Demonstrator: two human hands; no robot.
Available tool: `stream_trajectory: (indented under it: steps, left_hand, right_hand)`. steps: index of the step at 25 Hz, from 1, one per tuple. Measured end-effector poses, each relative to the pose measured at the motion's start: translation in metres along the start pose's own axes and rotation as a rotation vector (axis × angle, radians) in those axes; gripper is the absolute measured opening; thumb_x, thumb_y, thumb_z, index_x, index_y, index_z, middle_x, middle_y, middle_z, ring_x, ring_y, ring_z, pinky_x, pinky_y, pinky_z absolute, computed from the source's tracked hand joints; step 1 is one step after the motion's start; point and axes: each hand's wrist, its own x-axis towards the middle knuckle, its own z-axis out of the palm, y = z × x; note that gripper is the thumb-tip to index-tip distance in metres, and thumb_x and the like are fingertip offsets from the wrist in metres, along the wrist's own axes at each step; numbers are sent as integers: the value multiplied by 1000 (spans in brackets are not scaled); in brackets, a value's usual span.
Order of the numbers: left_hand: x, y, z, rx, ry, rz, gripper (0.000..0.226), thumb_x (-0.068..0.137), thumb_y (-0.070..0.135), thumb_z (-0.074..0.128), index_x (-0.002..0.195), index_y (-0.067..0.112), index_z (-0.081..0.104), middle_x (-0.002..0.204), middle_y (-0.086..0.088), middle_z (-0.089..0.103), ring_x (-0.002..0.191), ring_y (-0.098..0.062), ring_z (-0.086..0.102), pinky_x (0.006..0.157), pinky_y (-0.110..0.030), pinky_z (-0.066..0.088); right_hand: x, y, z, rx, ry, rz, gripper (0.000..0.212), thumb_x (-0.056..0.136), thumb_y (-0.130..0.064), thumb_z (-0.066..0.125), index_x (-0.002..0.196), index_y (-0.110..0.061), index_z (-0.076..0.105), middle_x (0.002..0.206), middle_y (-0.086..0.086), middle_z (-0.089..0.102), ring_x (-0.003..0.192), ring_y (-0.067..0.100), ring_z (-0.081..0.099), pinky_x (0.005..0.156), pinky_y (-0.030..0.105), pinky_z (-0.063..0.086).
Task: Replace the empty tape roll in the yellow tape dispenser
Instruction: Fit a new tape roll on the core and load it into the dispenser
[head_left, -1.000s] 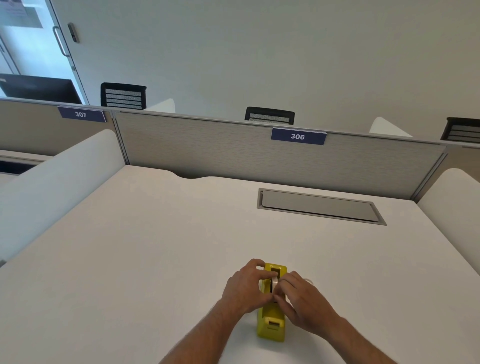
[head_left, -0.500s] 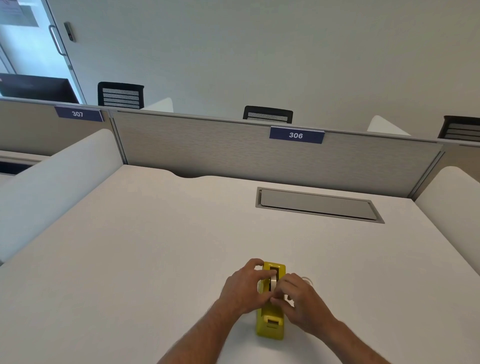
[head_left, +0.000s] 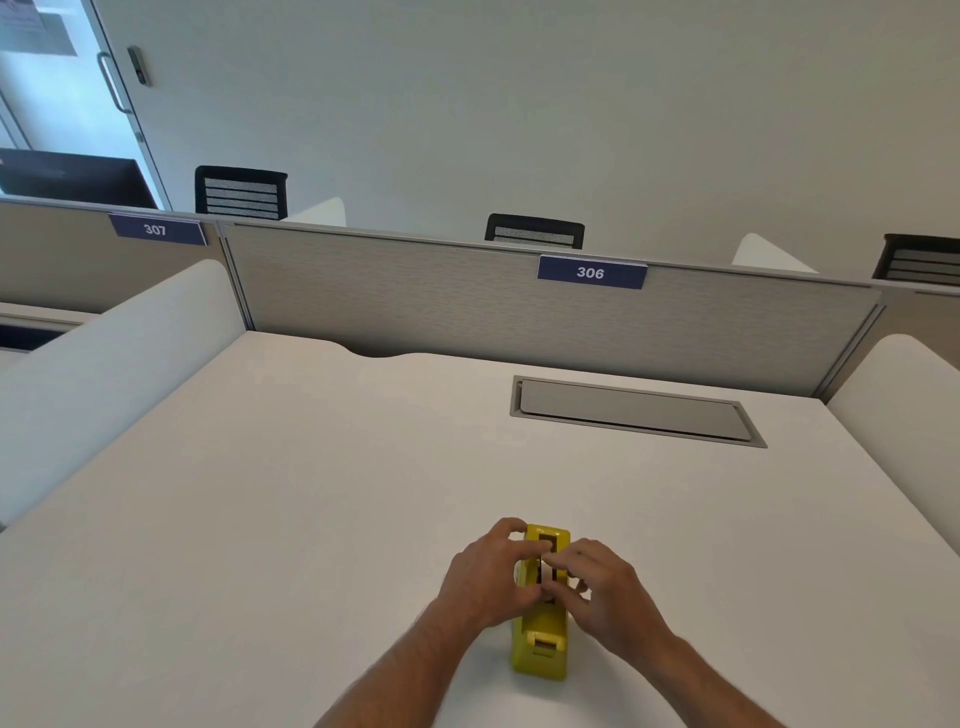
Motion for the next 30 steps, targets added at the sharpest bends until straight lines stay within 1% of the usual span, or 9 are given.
stream_trajectory:
  steps: [2, 8, 11, 14, 16, 17, 22, 25, 30]
  left_hand:
    - [0, 0, -2, 8, -1, 4, 58, 79, 62, 62, 133, 50, 49, 149, 16, 37, 117, -14, 57, 92, -35, 50]
    - [0, 1, -4, 18, -9, 3, 59, 77, 63, 61, 133, 49, 49, 149, 16, 37, 117, -14, 57, 91, -34, 49]
    - [1, 0, -3, 31, -11, 3, 58, 78, 62, 61, 133, 49, 49, 149, 15, 37, 117, -15, 57, 91, -35, 50]
    - [1, 0, -3, 43, -17, 6, 59, 77, 62, 60, 133, 49, 48, 149, 15, 37, 117, -15, 57, 90, -35, 50]
    - [1, 0, -2, 48, -18, 9, 59, 77, 62, 60, 133, 49, 48, 149, 15, 37, 117, -15, 57, 90, -35, 50]
    - [2, 0, -2, 51, -18, 10, 59, 77, 61, 60, 133, 50, 47, 149, 15, 37, 116, -15, 57, 90, -35, 50]
    - [2, 0, -1, 74, -20, 19, 60, 79, 65, 59, 136, 49, 45, 151, 13, 36, 120, -17, 56, 92, -37, 51]
    - [2, -1, 0, 81, -18, 18, 61, 79, 66, 58, 137, 48, 44, 152, 13, 35, 121, -18, 56, 93, -38, 51]
    - [2, 0, -1, 84, -15, 20, 59, 80, 64, 57, 135, 49, 45, 152, 13, 36, 120, -17, 57, 91, -37, 50]
  right_hand:
    - [1, 0, 1, -73, -2, -49, 20, 77, -13, 83, 95, -18, 74, 86, -2, 69, 76, 17, 63, 57, 34, 57]
    - [3, -1, 2, -110, 11, -55, 16, 76, -10, 83, 84, -18, 72, 80, -2, 68, 71, 18, 62, 54, 35, 56]
    - [2, -6, 0, -160, -27, -79, 14, 78, -12, 81, 83, -19, 69, 80, -4, 66, 72, 15, 61, 56, 27, 53]
    - [1, -10, -2, -190, -59, -90, 11, 83, -16, 77, 85, -20, 67, 82, -5, 66, 74, 13, 61, 60, 17, 45]
    - [1, -11, -3, -207, -75, -116, 11, 84, -16, 76, 85, -19, 66, 83, -4, 65, 74, 13, 60, 61, 14, 39]
    - [1, -11, -4, -223, -80, -140, 11, 83, -16, 77, 84, -18, 66, 82, -4, 66, 73, 13, 60, 61, 13, 39]
    - [-1, -10, -5, -312, -120, -248, 12, 80, -21, 80, 84, -20, 68, 78, -5, 69, 68, 10, 61, 57, 19, 49]
    - [-5, -8, -2, -342, -147, -242, 13, 78, -21, 82, 84, -21, 70, 77, -5, 71, 66, 9, 62, 56, 19, 52]
    - [-2, -10, -2, -308, -105, -198, 10, 81, -17, 78, 83, -18, 68, 78, -3, 69, 68, 12, 61, 57, 21, 50]
